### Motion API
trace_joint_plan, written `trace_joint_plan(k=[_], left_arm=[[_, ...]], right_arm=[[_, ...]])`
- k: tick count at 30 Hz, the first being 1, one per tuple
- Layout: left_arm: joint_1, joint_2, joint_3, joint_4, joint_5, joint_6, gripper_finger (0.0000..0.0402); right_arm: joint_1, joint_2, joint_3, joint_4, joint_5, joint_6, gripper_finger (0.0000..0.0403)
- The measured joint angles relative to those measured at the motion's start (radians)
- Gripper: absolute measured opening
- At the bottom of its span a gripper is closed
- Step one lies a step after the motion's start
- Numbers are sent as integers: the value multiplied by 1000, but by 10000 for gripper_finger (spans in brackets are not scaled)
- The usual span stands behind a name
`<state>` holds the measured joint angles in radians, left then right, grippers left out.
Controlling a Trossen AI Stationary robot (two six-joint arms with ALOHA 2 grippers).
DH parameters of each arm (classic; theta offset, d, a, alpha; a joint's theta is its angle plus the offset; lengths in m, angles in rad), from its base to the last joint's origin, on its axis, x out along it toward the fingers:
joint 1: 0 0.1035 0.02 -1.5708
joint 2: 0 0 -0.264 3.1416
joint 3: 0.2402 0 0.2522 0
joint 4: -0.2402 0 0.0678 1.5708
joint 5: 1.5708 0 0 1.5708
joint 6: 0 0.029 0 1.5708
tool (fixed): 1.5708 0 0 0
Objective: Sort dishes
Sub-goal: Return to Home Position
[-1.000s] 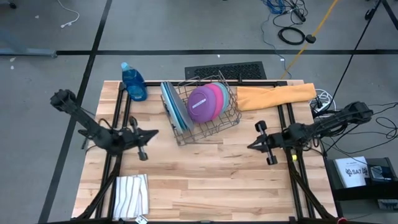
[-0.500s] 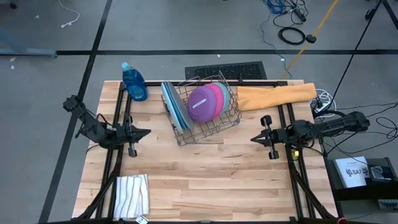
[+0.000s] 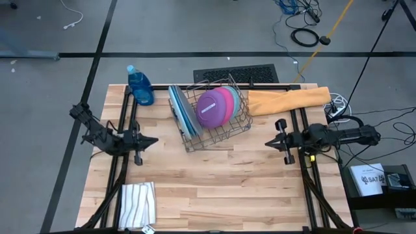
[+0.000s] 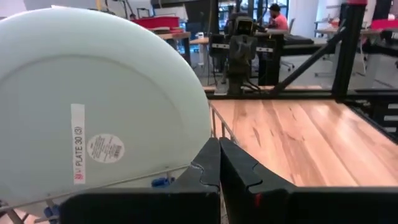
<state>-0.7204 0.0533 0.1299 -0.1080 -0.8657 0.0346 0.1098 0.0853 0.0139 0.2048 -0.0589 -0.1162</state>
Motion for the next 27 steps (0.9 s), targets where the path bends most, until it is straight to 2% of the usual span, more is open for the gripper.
trace_joint_plan(k=[5, 10, 16, 21, 24, 27], left_arm=[[0, -19, -43, 19, -50, -23, 0], [0, -13, -83, 39, -86, -74, 0], [0, -10, -84, 36, -109, -56, 0], [0, -10, -84, 21, -245, -134, 0], [-2, -10, -84, 26, -207, -183, 0], [-2, -10, -84, 39, -93, -241, 0]], right_arm=[[0, -84, 0, -105, 3, 1, 0], [0, -85, 0, -131, 0, 21, 0], [0, -84, 0, -160, 7, 9, 0], [0, -84, 0, -171, 11, 31, 0], [0, -82, 0, -172, 11, 3, 0], [0, -82, 0, -172, 11, 0, 0]])
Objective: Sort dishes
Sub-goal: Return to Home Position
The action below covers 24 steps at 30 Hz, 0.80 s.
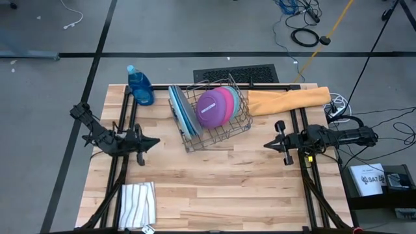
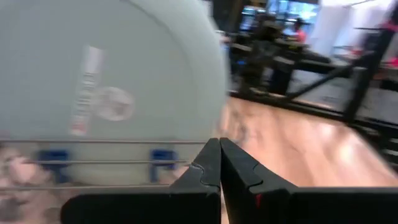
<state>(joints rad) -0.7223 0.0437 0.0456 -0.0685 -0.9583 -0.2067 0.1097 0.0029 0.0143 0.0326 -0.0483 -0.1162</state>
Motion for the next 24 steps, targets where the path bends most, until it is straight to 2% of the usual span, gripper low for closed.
trace_joint_plan(k=[4, 9, 14, 24], left_arm=[[0, 0, 0, 7, 65, 37, 0], [0, 0, 0, 8, 67, 140, 0], [0, 0, 0, 8, 67, 218, 0], [0, 0, 0, 8, 67, 215, 0]], right_arm=[[0, 0, 0, 0, 44, -9, 0], [0, 0, 0, -1, 48, 102, 0], [0, 0, 0, -1, 48, 129, 0], [0, 0, 0, -1, 47, 131, 0]])
